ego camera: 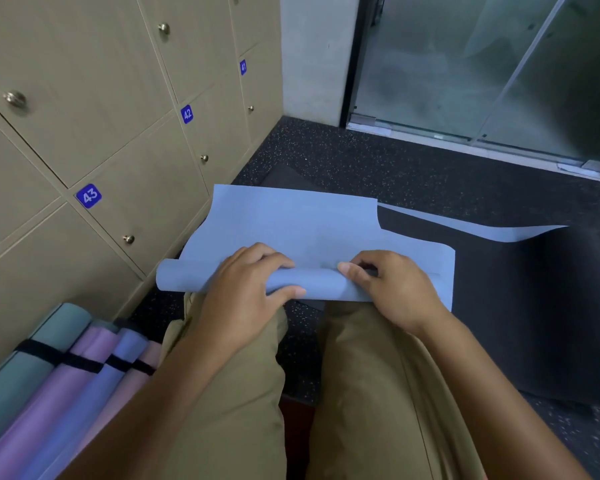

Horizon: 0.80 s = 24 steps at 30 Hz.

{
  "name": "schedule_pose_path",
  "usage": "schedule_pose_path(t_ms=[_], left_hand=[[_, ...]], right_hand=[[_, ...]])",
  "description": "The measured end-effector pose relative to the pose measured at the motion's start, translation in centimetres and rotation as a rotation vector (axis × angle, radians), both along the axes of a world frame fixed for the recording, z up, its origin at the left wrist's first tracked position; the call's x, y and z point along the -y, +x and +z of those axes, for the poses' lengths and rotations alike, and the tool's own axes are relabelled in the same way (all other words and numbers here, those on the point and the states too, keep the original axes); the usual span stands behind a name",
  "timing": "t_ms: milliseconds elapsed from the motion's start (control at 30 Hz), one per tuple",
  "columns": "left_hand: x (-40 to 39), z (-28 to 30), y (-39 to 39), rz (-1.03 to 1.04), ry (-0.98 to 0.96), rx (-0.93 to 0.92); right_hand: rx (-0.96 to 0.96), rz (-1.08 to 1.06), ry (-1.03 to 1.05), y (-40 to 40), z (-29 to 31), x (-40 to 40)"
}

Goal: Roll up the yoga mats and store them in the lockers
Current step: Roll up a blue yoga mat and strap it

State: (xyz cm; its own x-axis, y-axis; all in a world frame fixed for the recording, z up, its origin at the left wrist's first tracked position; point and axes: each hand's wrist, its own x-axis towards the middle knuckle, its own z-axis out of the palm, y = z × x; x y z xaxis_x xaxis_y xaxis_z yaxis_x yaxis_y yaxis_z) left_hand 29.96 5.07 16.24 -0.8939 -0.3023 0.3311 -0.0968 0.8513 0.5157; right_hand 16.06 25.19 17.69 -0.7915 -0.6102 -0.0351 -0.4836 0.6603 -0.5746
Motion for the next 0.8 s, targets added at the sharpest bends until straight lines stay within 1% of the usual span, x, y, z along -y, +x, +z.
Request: schedule_pose_path(t_ms=[67,167,233,300,367,467,567,700,800], left_hand=[[0.4,0.5,-0.5,0.002,0.101,0.056],[1.0,1.2,-1.4,-0.005,0.227,0.159],[1.4,1.5,-2.1,-0.015,0.270,0.198],[1.8,1.7,-2.7,-0.034,0.295,0.242],[2.2,1.9,-3.3,-0.048,0.316,0.277],[2.4,1.8,-3.9,-0.033,0.351,0.279],[2.3,1.4,-4.0,-0.021,0.325,0.222],[2.1,0.4,-3.1,-0.033,0.133,0.073],[2.4,-0.3,-2.2,-0.008,0.037,0.033]], right_hand=[[-0.046,-0.018,-0.067,0.1,-0.3,0.1],[-0.191,-0.035,-0.207,0.8,-1.1,-0.1],[-0.289,-0.015,-0.226,1.1,-1.6,-0.4],[-0.351,0.013,-0.195,1.3,-2.0,-0.7],[-0.363,0.027,-0.160,1.2,-2.4,-1.0],[-0.316,0.031,-0.166,0.8,-2.7,-1.0],[-0.264,0.030,-0.146,0.0,-2.4,-0.7],[-0.221,0.052,-0.066,-0.7,-1.7,0.0],[-0.130,0.054,0.007,-1.5,-1.0,0.6]])
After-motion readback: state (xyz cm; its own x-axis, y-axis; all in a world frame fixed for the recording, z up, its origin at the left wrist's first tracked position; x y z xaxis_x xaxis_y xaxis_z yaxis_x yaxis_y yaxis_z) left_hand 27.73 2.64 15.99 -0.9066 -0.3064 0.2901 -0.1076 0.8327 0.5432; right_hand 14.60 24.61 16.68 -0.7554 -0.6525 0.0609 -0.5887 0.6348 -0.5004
